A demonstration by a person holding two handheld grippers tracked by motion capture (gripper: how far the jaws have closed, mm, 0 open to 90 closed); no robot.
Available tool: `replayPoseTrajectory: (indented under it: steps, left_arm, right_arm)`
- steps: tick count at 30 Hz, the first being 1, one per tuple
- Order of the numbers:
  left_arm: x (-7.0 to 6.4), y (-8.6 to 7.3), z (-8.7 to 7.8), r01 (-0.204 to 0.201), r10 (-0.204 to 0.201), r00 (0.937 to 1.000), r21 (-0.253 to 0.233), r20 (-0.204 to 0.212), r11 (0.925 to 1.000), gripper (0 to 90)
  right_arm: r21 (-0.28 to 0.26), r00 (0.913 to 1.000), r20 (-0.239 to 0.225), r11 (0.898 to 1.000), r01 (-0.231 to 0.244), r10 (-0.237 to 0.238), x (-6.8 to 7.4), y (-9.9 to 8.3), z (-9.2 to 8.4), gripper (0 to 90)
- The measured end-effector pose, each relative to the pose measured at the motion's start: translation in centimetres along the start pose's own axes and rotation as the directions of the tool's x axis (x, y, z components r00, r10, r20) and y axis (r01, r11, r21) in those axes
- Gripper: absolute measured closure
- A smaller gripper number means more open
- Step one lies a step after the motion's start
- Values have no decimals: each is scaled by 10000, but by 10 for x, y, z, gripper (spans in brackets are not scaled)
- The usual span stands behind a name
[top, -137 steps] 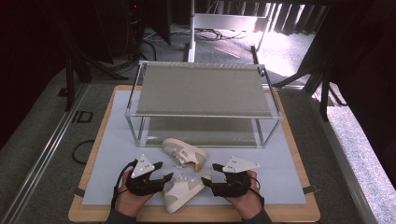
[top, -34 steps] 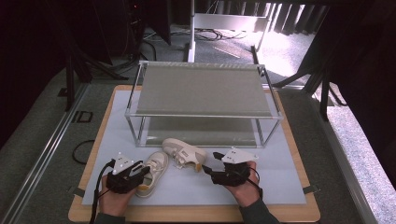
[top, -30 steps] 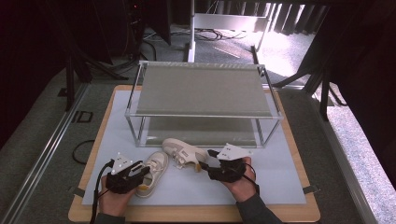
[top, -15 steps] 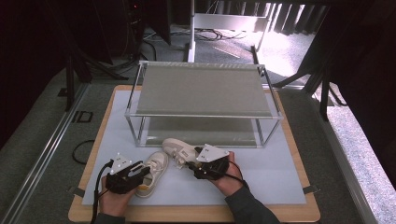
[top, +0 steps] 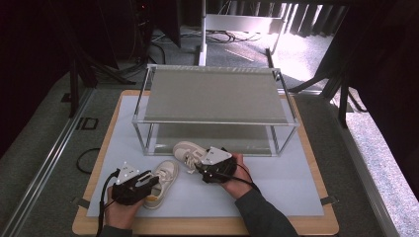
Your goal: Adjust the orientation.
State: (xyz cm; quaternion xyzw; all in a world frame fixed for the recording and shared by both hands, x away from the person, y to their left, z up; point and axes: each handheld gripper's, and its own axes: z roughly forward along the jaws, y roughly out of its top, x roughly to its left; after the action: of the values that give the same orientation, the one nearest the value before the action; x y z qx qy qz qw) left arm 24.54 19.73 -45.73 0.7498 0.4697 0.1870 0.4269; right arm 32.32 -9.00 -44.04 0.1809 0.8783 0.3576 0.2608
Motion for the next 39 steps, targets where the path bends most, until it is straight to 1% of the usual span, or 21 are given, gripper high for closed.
replayPoseTrajectory:
  steps: [2, 4, 8, 10, 14, 15, 16, 18, 19, 20, 23, 24, 25, 26, 27, 29, 30, 31, 33, 36, 39]
  left_arm:
    - [0, 0, 0, 8, -8, 10000, -4, 9, 10000, 606]
    - [0, 0, 0, -3, 3, 10000, -2, 10, 10000, 606]
    - [0, 0, 0, -6, 6, 10000, -2, 20, 10000, 606]
    - [0, 0, 0, 5, -5, 10000, -16, 36, 10000, 606]
    - [1, 0, 0, 4, -4, 10000, -25, 46, 10000, 606]
    - [1, 0, 0, 5, -5, 10000, -25, 50, 10000, 606]
    - [1, 0, 0, -4, 4, 10000, -20, 50, 10000, 606]
    - [1, 0, 0, 3, -3, 10000, -30, 55, 10000, 606]
    - [1, 0, 0, 3, -3, 10000, -30, 55, 10000, 606]
    - [1, 0, 0, 7, -7, 10000, -33, 57, 10000, 606]
    - [1, 0, 0, 29, -29, 10000, -41, 62, 10000, 608]
    - [1, 0, 0, 21, -20, 10000, -36, 49, 10000, 609]
    - [1, 0, 0, 21, -20, 10000, -36, 49, 10000, 609]
    - [1, 0, 0, 27, -27, 10000, -35, 46, 10000, 609]
    - [1, 0, 0, 35, -35, 10000, -37, 33, 10000, 613]
    - [1, 0, 0, 29, -28, 10000, -35, 27, 10000, 615]
    - [1, 0, 0, 29, -28, 10000, -35, 27, 10000, 615]
    - [-1, 0, 0, -7, 7, 10000, -93, 4, 10000, 640]
    - [-3, 0, 0, -162, 161, 9998, -69, -79, 9998, 662]
    - [-4, 1, 0, -165, 165, 9998, -52, -116, 9999, 672]
    - [-5, 1, 1, -120, 119, 9998, -89, -144, 9999, 671]
  right_arm:
    - [98, 9996, 239, 9999, 119, -121, -2, 2, 2, 417]
    - [81, 9998, 189, 9999, 116, -118, -3, 3, 3, 428]
    - [152, 9959, 629, 9978, 639, -648, -1, 8, 8, 504]
    - [164, 9929, 854, 9966, 813, -824, -1, 9, 8, 562]
    - [283, 9912, 1021, 9963, 818, -842, -3, 12, 9, 648]
    - [324, 9923, 1000, 9970, 700, -729, -4, 11, 10, 719]
    - [384, 9923, 1104, 9979, 526, -566, -6, 10, 10, 816]
    - [389, 9978, 665, 9992, -39, 13, -10, 6, 12, 833]
    - [389, 9978, 665, 9992, -39, 13, -10, 6, 12, 833]
    - [306, 9972, 713, 9992, -245, 223, -9, 2, 11, 836]
    - [323, 9960, 804, 9986, -416, 389, -8, 0, 6, 836]
    - [269, 9933, 932, 9971, -712, 684, -9, -4, -2, 836]
    - [247, 9920, 920, 9957, -895, 869, -10, -6, -6, 836]
    - [247, 9920, 920, 9957, -895, 869, -10, -6, -6, 836]
    - [150, 9860, 835, 9892, -1458, 1440, -13, -13, -17, 835]
    - [150, 9860, 835, 9892, -1458, 1440, -13, -13, -17, 835]
    - [160, 9826, 798, 9854, -1694, 1676, -14, -17, -23, 835]
    - [262, 9732, 1070, 9779, -2073, 2035, -16, -33, -40, 833]
    - [379, 9673, 1400, 9750, -2188, 2116, -15, -45, -50, 832]
    - [547, 9536, 1809, 9656, -2543, 2408, -13, -61, -62, 831]
    - [567, 9432, 2002, 9579, -2813, 2652, -13, -72, -72, 831]
